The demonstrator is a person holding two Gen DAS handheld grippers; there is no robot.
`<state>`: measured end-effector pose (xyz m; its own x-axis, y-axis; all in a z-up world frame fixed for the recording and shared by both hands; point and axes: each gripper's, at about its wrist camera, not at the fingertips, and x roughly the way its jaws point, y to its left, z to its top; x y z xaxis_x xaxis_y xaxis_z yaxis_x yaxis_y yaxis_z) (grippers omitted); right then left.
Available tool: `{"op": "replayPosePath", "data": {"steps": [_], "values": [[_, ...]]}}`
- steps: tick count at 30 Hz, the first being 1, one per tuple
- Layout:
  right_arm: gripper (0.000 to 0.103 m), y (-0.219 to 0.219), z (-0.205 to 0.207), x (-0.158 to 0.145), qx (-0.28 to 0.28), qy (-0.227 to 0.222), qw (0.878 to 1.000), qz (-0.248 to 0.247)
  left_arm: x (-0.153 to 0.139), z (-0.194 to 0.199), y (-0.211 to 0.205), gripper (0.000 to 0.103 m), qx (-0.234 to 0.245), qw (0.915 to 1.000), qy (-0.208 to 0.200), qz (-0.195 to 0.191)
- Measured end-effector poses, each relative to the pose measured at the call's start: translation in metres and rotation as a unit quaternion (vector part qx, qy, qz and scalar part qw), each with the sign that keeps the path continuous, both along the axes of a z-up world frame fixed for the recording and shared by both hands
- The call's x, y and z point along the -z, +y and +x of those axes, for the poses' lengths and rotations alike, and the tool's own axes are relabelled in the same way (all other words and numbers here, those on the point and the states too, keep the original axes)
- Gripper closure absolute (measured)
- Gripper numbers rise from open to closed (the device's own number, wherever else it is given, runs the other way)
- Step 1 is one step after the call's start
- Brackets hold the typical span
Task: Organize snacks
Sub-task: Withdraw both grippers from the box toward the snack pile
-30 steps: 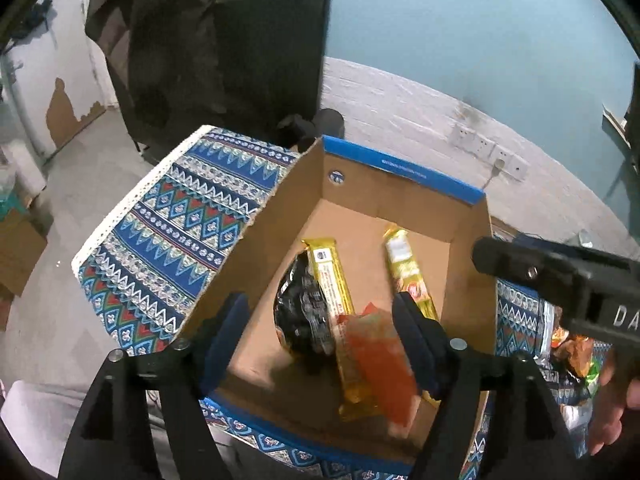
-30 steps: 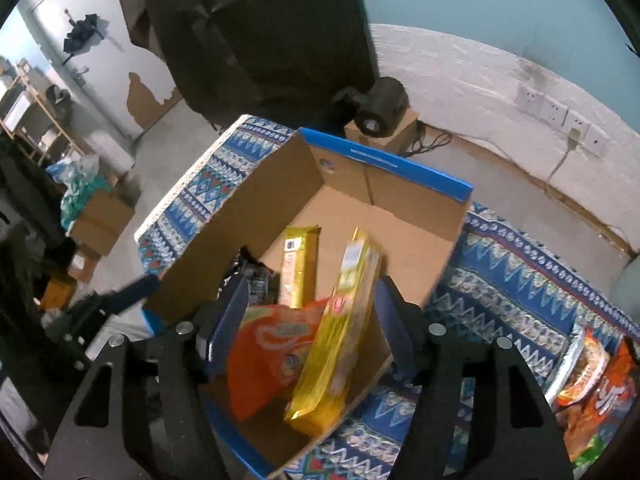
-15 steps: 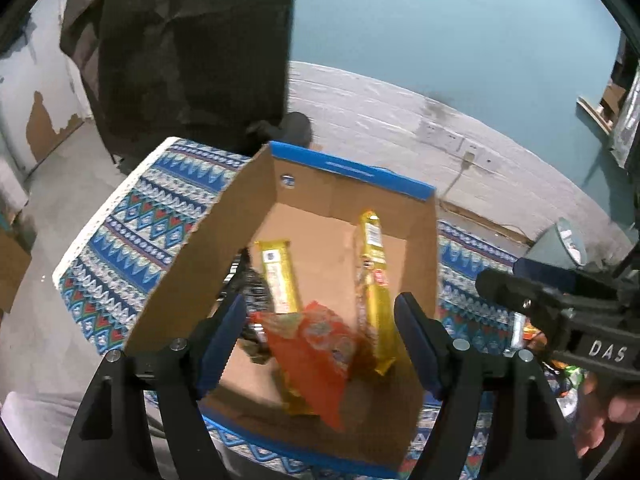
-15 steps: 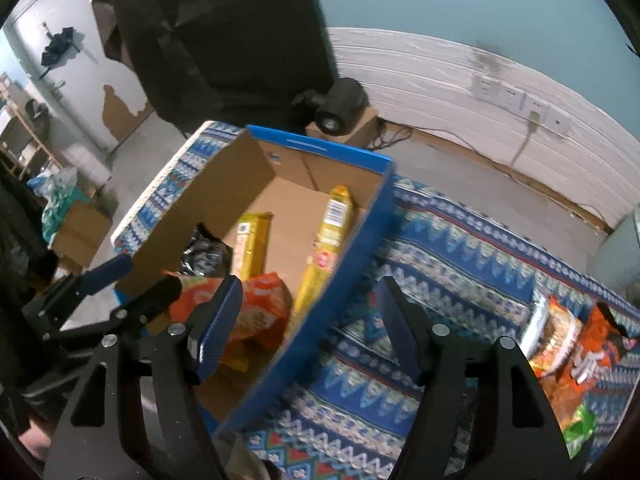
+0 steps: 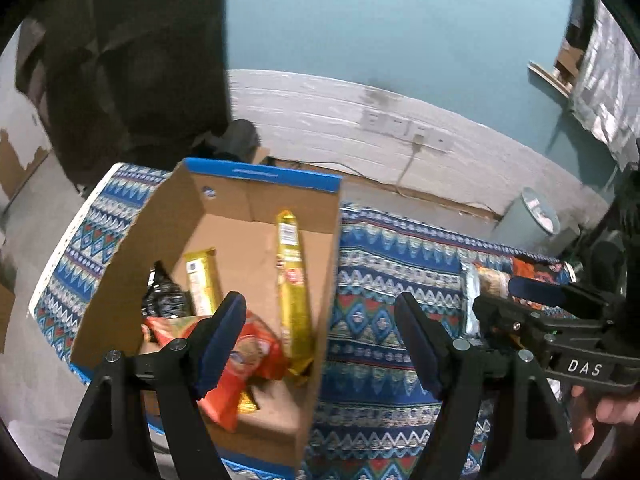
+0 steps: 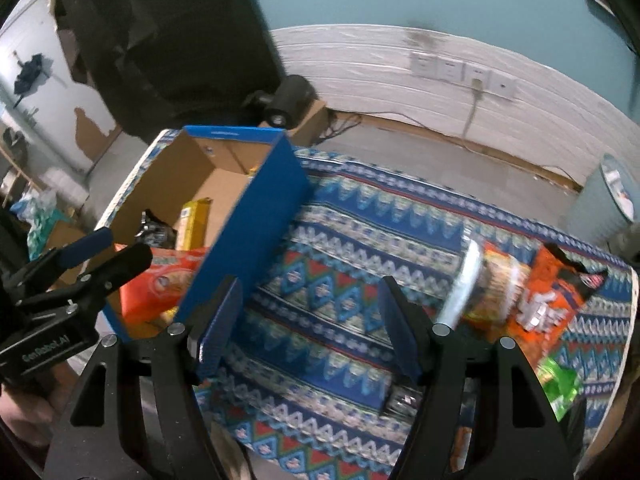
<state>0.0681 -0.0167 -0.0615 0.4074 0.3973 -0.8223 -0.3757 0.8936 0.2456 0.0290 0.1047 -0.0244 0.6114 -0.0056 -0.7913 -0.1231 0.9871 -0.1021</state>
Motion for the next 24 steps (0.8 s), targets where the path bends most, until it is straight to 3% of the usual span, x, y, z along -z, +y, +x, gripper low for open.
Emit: {"op": "replayPosePath", "data": {"steps": [24], "values": [[0.033, -0.16, -0.001, 0.021, 0.13, 0.019, 0.991, -0.028, 0.025, 0.033, -0.122, 0.025, 0.123, 0.9899, 0.033, 0.063]]}}
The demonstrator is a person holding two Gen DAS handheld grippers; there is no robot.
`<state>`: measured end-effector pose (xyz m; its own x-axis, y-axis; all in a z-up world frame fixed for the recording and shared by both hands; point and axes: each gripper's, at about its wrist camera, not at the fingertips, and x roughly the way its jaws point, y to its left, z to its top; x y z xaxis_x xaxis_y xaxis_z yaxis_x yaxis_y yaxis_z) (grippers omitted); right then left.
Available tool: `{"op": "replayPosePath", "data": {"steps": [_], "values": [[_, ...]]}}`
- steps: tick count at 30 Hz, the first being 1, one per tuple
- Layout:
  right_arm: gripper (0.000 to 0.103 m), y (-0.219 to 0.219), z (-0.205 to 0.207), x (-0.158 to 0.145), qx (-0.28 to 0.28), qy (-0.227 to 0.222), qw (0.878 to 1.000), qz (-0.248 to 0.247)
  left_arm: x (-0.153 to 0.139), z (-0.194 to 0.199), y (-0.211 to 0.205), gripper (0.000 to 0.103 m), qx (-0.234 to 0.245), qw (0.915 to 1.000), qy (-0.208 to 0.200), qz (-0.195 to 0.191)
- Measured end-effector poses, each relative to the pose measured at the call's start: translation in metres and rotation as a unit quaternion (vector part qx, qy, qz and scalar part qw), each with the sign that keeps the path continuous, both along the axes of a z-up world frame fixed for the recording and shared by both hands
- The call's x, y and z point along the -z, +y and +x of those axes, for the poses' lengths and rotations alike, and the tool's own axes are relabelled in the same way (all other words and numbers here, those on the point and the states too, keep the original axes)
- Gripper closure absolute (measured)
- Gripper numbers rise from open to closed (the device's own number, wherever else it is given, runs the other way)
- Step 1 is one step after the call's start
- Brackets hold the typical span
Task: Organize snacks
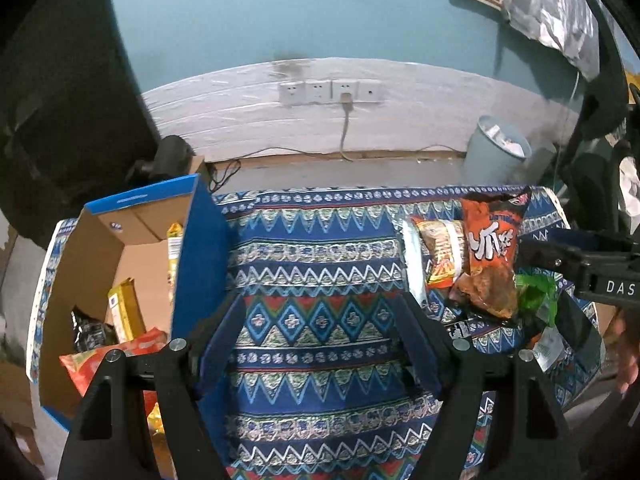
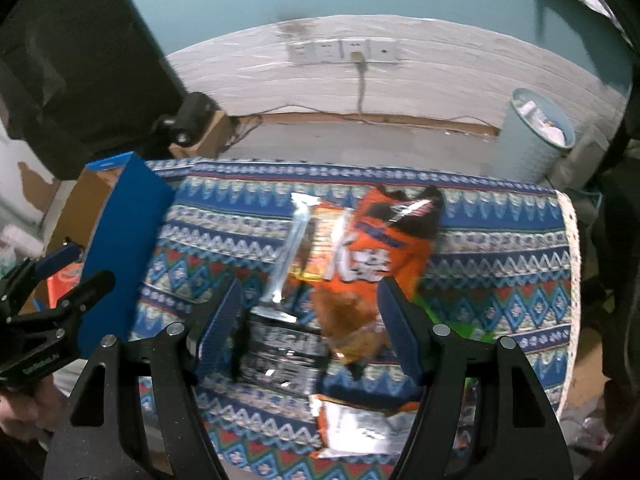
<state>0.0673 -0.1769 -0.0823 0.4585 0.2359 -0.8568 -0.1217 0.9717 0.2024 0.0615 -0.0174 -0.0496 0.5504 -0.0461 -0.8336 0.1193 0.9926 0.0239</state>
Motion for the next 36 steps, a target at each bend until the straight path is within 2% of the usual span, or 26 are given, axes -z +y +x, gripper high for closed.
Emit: {"op": "replayPosePath", "data": {"steps": [15, 27, 36], "values": [[0.033, -0.023, 0.017, 0.042, 0.025, 0.041, 0.998, -0.037, 0.03, 0.034, -0.032, 0.022, 0.024, 0.9992, 0.016, 0.027], [0.032, -0.024, 0.042, 0.074, 0.043, 0.071, 0.996, 0.008, 0.065, 0.064, -0.022, 0.022, 0.012, 0.9989, 0.046, -0.002], [0.03, -0.017, 0.057, 0.093, 0.045, 0.078, 0.996, -0.026, 0.084, 0.075, -0.026, 0.022, 0.007, 0.9974, 0.071, -0.011]]}}
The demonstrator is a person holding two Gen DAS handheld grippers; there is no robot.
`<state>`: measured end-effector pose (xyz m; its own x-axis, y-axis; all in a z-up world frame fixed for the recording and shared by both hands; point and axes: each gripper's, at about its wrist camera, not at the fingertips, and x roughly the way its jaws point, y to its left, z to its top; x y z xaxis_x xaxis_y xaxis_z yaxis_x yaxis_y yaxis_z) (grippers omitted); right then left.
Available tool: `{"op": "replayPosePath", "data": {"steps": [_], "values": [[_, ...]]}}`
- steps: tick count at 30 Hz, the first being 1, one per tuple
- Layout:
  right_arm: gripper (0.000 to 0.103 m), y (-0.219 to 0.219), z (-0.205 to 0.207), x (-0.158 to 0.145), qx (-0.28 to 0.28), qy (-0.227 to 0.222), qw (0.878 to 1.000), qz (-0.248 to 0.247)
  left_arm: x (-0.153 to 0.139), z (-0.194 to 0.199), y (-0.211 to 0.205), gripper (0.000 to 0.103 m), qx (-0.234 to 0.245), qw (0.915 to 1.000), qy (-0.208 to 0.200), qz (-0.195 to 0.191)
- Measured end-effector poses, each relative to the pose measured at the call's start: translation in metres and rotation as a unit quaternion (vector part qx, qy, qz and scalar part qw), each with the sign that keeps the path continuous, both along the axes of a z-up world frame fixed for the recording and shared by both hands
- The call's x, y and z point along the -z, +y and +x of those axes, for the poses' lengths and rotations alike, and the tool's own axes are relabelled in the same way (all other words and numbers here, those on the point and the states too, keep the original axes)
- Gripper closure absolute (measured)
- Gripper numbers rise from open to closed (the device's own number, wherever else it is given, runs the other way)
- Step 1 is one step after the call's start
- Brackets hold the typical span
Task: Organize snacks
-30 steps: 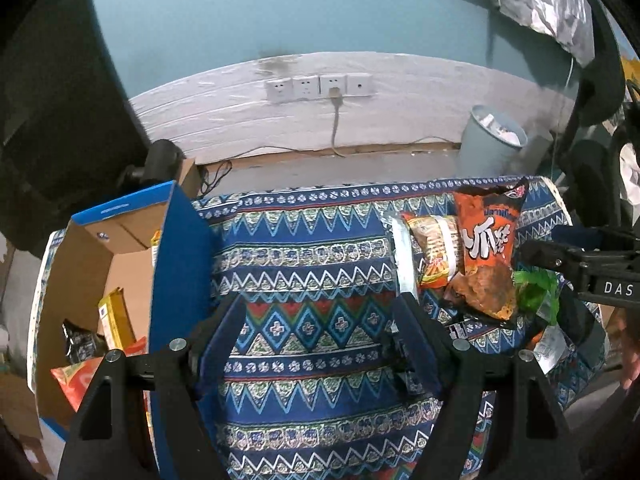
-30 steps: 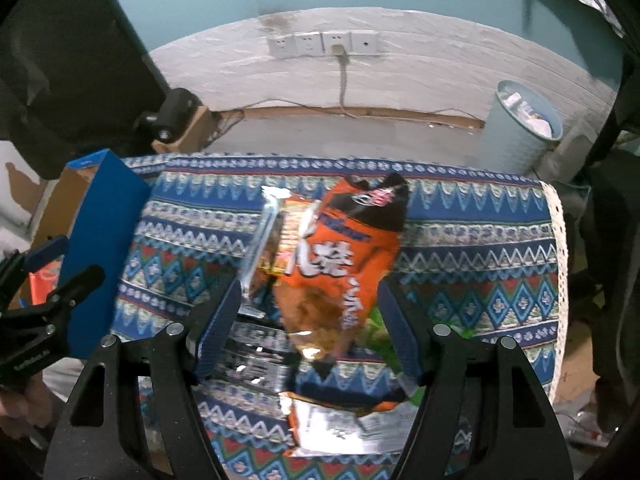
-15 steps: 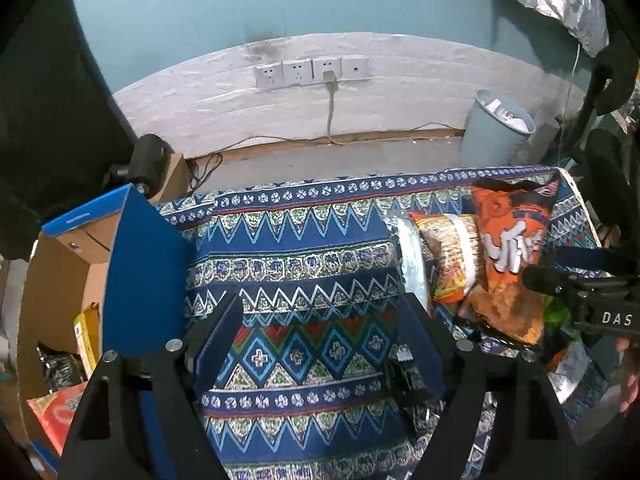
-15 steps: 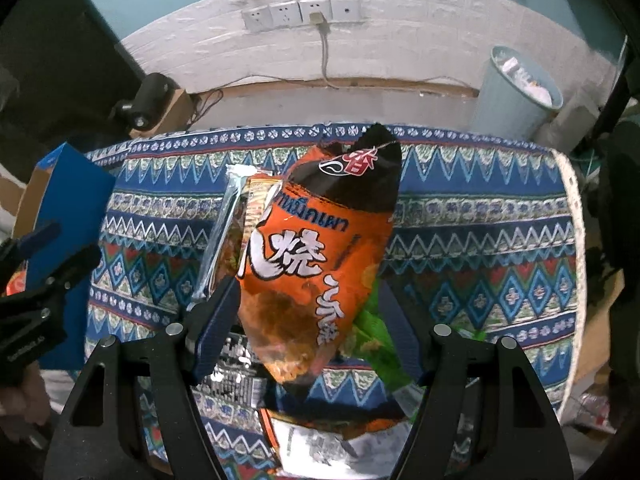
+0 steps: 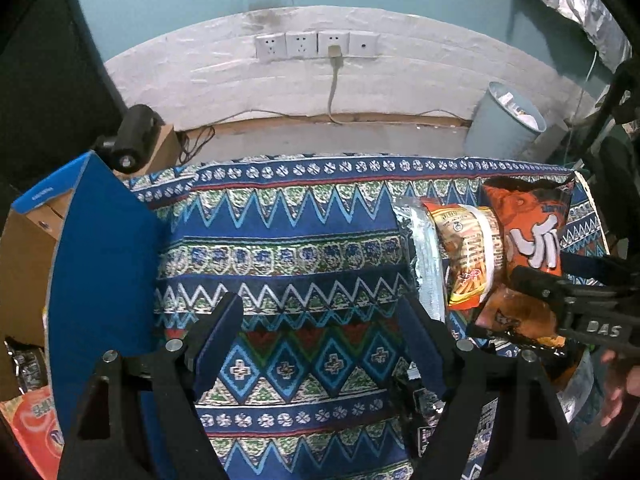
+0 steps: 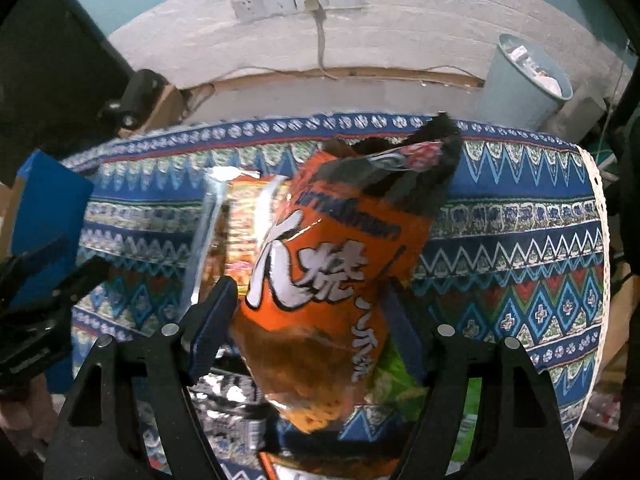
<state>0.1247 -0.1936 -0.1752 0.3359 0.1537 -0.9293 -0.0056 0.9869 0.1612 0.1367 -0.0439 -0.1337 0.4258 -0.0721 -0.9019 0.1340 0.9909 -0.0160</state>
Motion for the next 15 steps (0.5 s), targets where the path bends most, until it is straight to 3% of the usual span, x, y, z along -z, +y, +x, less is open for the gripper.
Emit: {"op": "replayPosePath", "data": {"steps": [7, 11, 15], "values": [[0.031, -0.016, 0.007, 0.022, 0.018, 0.021, 1.0, -0.007, 0.004, 0.006, -0.015, 0.022, 0.012, 0.9996, 0.013, -0.022], [0.052, -0.022, 0.005, 0.024, 0.017, 0.017, 1.0, -0.008, 0.007, 0.012, -0.026, 0.022, 0.015, 0.9991, 0.018, -0.036], [0.061, -0.021, 0.002, 0.019, 0.0, 0.007, 1.0, -0.018, 0.018, 0.017, -0.038, 0.022, 0.02, 0.9985, 0.03, -0.04]]}}
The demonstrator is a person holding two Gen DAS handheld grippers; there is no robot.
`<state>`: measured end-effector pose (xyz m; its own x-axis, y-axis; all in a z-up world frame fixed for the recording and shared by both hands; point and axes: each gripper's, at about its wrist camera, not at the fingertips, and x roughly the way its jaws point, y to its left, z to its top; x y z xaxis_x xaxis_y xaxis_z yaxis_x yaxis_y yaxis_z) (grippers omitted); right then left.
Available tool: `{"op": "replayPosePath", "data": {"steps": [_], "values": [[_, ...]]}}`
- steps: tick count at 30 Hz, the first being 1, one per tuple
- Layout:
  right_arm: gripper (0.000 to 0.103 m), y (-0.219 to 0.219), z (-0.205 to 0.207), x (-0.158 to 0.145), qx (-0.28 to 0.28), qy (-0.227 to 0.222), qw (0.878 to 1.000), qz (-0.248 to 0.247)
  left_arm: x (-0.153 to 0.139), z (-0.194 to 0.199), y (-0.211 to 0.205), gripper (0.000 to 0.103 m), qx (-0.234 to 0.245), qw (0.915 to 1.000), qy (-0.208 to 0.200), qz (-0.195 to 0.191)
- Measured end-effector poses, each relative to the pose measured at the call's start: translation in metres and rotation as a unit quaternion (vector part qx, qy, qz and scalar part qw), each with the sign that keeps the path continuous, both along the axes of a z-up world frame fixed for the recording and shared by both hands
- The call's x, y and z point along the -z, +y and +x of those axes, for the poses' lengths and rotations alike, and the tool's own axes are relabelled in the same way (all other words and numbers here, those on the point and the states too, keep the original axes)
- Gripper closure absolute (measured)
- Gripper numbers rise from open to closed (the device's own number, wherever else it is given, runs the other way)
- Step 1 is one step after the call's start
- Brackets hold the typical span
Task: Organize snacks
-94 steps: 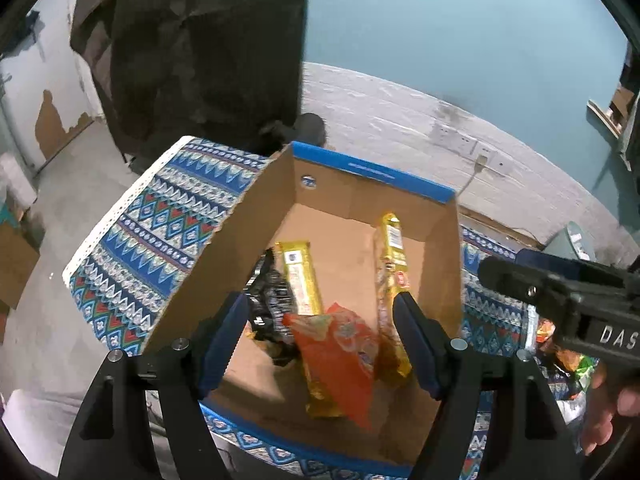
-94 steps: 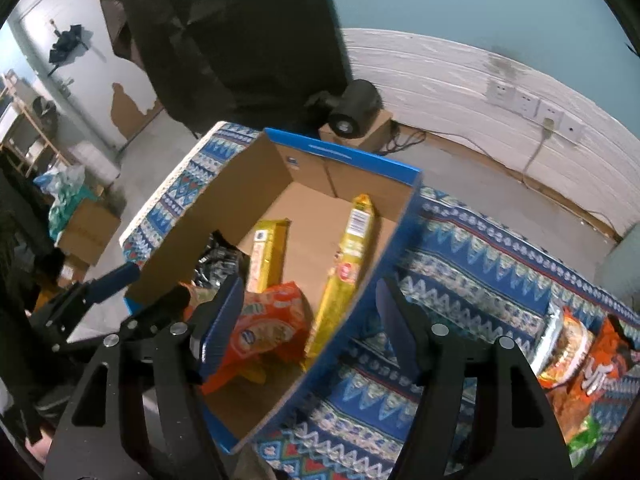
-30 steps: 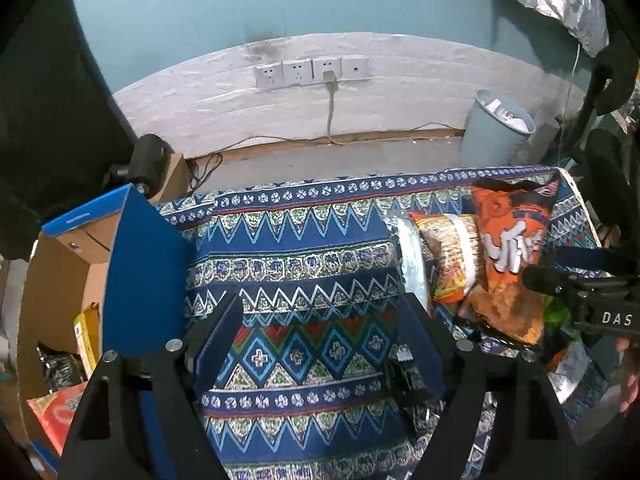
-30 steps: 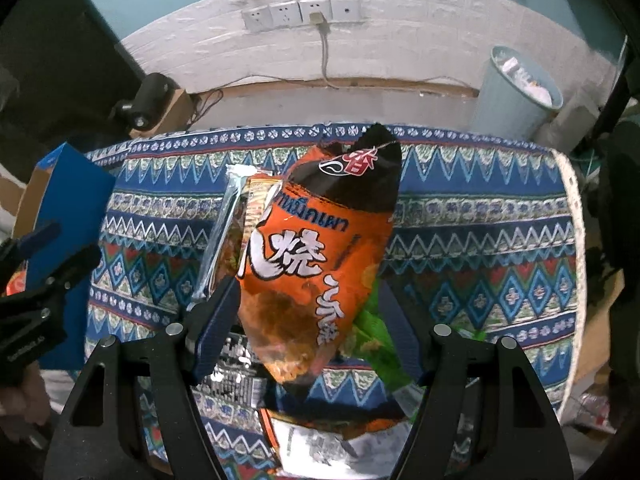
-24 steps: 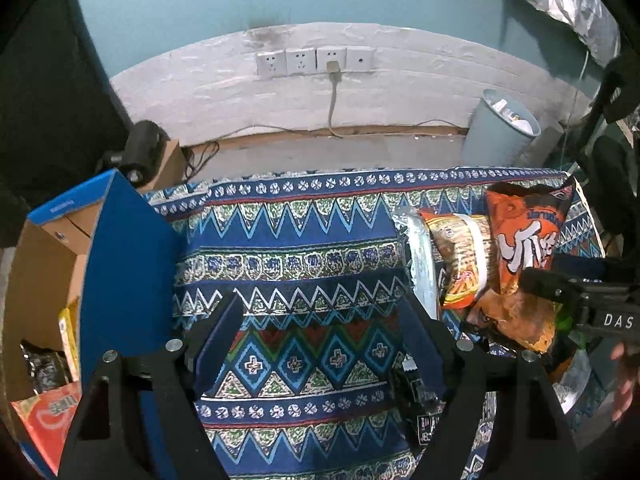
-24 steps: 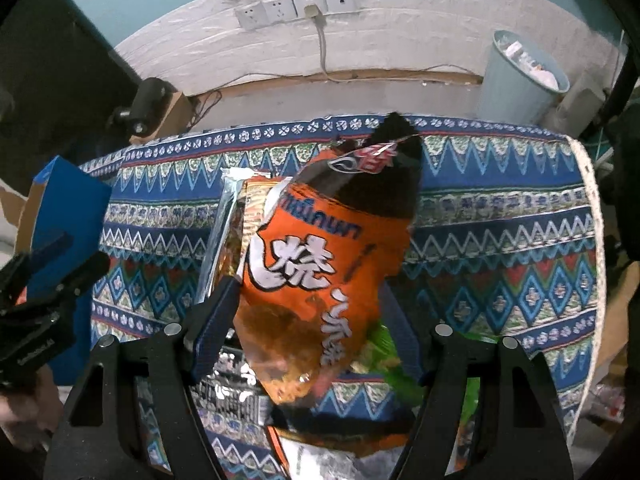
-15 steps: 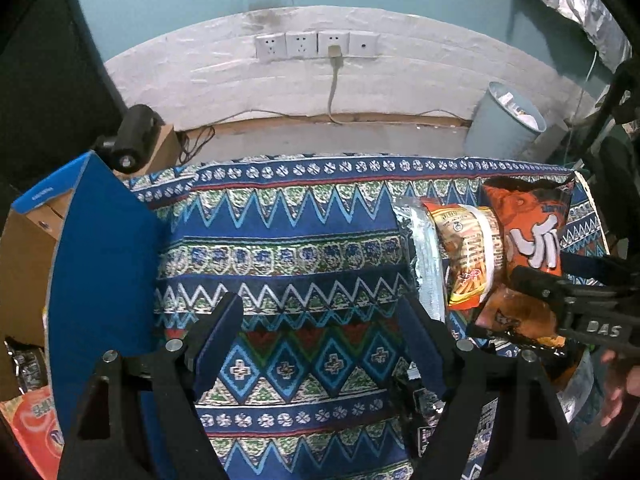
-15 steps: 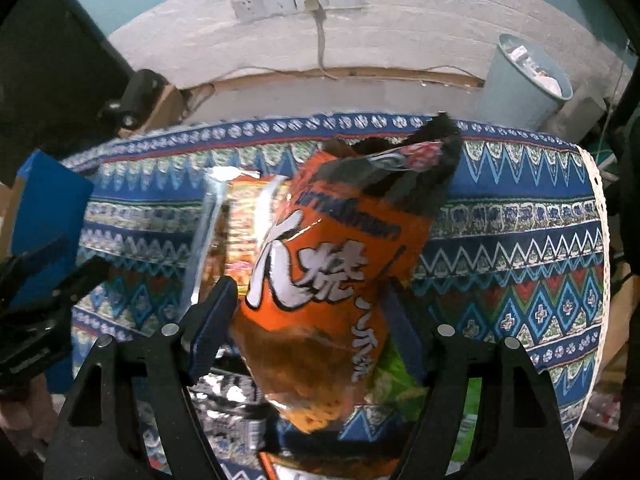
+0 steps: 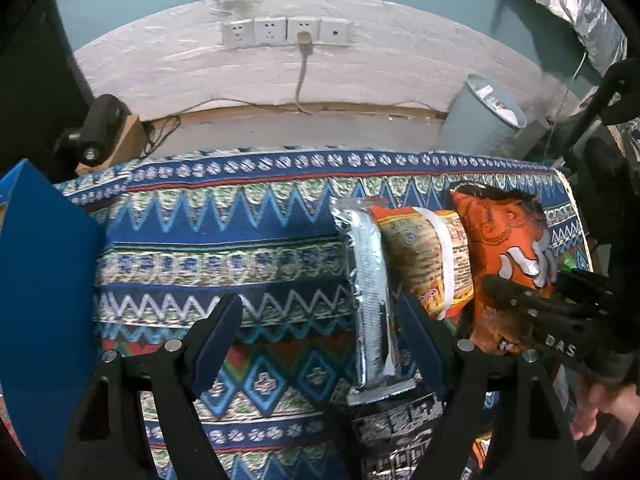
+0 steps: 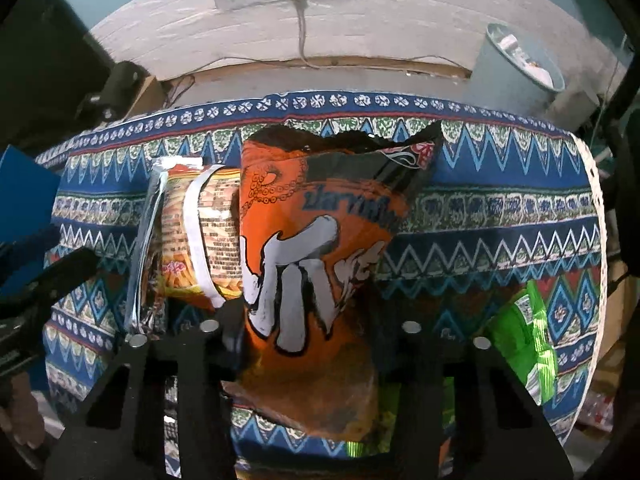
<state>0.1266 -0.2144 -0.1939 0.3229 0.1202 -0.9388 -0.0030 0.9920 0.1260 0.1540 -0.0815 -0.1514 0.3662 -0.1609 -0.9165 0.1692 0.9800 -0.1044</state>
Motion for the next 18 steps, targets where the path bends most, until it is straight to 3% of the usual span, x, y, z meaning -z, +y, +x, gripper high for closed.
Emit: {"op": "replayPosePath", "data": {"steps": [7, 12, 16, 18], "values": [[0.063, 0.007, -0.008, -0.009, -0.029, -0.02, 0.999, -0.017, 0.025, 0.006, -0.016, 0.022, 0.003, 0.9995, 0.032, -0.006], [0.063, 0.007, -0.013, -0.017, -0.035, -0.03, 0.999, -0.02, 0.035, 0.005, -0.019, 0.023, 0.005, 0.9995, 0.03, -0.003], [0.063, 0.004, -0.014, -0.018, -0.035, -0.03, 0.999, -0.015, 0.042, 0.005, -0.02, 0.056, 0.014, 0.999, 0.04, -0.011], [0.063, 0.003, -0.015, -0.018, -0.035, -0.029, 0.999, -0.015, 0.041, 0.003, -0.022, 0.072, 0.024, 0.9992, 0.03, 0.008]]}}
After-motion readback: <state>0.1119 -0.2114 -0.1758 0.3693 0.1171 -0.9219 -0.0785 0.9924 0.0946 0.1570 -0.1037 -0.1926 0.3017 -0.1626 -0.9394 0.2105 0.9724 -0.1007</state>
